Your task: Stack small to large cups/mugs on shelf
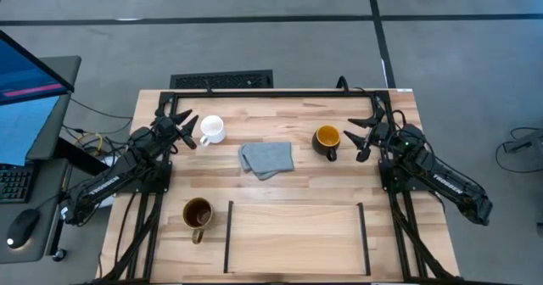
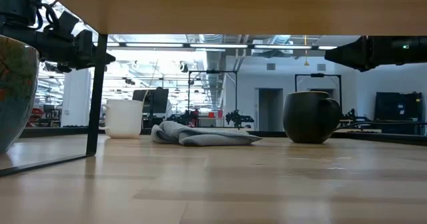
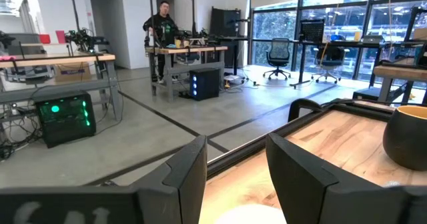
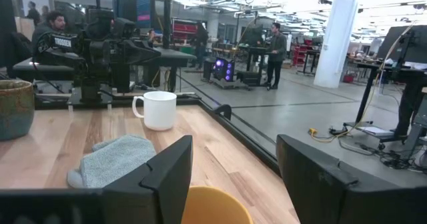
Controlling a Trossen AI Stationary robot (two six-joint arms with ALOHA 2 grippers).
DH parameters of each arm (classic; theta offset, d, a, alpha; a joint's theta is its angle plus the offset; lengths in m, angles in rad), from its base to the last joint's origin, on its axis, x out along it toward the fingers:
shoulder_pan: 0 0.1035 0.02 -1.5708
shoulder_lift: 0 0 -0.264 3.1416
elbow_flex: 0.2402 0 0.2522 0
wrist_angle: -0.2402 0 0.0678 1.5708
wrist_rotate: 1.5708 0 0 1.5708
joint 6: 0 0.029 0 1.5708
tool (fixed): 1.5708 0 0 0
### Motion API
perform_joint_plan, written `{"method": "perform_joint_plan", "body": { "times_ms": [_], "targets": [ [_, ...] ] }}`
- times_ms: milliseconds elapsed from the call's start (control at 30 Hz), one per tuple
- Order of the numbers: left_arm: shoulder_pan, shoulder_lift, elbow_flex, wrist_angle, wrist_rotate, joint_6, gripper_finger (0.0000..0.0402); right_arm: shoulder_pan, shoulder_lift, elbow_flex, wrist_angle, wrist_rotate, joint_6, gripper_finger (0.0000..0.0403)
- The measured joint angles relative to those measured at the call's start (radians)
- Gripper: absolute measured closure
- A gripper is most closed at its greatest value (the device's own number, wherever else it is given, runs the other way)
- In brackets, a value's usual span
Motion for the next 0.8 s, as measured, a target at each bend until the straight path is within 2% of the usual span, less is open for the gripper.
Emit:
{"method": "perform_joint_plan", "body": {
  "times_ms": [333, 567, 800],
  "targets": [
    [0.0, 0.0, 0.0, 0.0, 0.0, 0.001, 0.0255, 0.0, 0.0, 0.0, 0.0, 0.0, 0.0, 0.0163],
    [0.0, 0.0, 0.0, 0.0, 0.0, 0.119, 0.0255, 0.0, 0.0, 0.0, 0.0, 0.0, 0.0, 0.0163],
    [0.0, 0.0, 0.0, 0.0, 0.0, 0.09, 0.0255, 0.0, 0.0, 0.0, 0.0, 0.0, 0.0, 0.0163]
  ]
}}
